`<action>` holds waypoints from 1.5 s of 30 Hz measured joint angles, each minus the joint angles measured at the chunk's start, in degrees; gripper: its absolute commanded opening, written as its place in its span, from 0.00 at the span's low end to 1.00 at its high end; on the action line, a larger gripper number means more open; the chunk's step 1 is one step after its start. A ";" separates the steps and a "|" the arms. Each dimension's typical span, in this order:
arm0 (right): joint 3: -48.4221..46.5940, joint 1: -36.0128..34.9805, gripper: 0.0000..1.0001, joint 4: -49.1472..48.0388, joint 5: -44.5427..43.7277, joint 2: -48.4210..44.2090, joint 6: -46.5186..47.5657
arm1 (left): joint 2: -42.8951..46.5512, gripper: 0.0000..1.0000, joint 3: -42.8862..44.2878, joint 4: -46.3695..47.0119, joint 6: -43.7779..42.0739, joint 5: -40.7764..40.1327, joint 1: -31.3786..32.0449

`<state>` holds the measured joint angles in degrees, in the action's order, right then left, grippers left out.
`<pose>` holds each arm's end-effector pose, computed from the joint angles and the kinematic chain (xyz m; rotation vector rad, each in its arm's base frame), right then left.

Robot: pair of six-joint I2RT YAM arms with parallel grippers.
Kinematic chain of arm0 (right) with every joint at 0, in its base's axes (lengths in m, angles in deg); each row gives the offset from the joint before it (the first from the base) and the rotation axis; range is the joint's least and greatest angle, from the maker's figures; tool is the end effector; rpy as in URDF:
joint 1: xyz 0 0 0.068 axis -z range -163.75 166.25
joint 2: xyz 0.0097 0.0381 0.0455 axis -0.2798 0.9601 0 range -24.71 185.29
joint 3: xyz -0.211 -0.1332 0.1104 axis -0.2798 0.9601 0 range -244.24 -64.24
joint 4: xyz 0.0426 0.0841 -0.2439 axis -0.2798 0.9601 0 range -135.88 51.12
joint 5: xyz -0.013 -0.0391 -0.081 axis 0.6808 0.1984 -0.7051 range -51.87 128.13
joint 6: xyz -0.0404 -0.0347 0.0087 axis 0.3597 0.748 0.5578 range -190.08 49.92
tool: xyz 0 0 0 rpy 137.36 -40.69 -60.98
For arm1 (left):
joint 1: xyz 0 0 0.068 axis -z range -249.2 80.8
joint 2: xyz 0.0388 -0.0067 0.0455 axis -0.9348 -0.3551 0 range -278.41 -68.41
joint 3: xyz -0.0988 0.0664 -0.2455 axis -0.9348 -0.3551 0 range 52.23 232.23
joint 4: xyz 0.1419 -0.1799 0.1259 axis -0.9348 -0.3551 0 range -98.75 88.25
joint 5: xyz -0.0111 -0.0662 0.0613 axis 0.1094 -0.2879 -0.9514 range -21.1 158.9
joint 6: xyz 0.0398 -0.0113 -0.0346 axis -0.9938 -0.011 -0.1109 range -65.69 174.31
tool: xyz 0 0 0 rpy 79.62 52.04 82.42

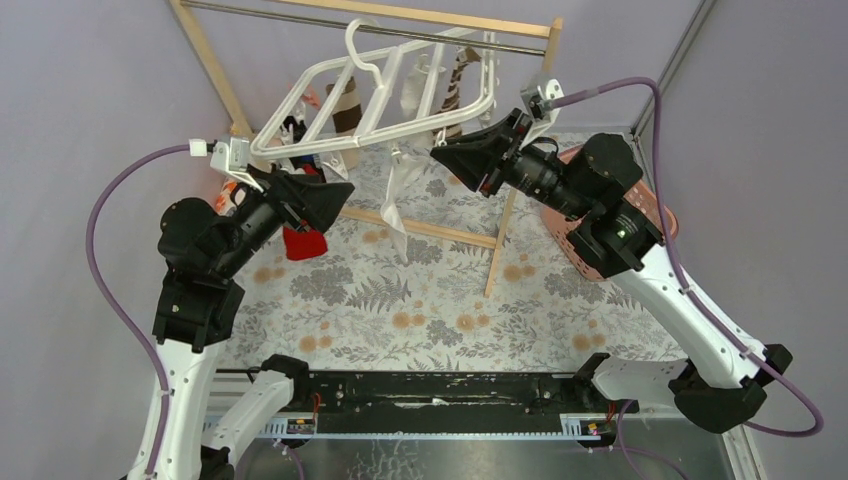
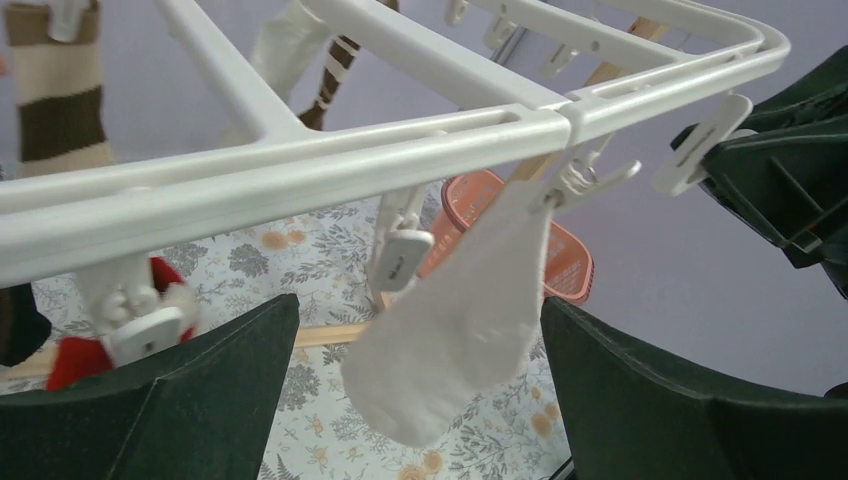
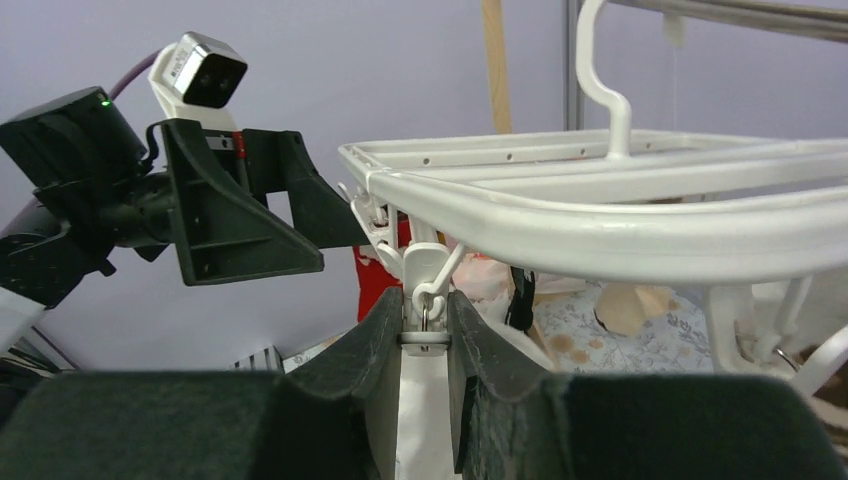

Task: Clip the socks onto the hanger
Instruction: Open the clamp at the hanger.

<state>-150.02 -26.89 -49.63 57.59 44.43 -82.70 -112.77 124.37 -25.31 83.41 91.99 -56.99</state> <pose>0.1703 0.1757 0.5253 -0.6353 1.1410 1.0451 0.1207 -0.0404 0.4732 0.1083 1.5639 -0.8741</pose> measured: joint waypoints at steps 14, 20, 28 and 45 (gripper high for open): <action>0.15 0.00 0.00 0.63 6.03 0.68 -1.11 | -0.17 0.99 -0.96 0.79 0.33 -1.18 0.00; 0.11 0.00 0.00 0.46 9.99 2.54 -2.82 | -0.55 0.99 -1.01 -1.25 -1.73 -7.43 0.00; -1.07 0.00 0.00 -1.81 12.46 3.26 -4.81 | -2.78 0.99 -3.23 -2.67 -2.29 -11.56 0.00; -1.51 -1.40 0.00 -5.14 15.13 8.41 -8.24 | -0.72 0.99 2.01 5.70 3.39 6.93 0.00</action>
<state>-151.52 -28.28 -54.77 72.72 52.85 -90.94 -113.49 126.38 -19.60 86.80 98.92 -56.99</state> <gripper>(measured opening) 0.252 0.986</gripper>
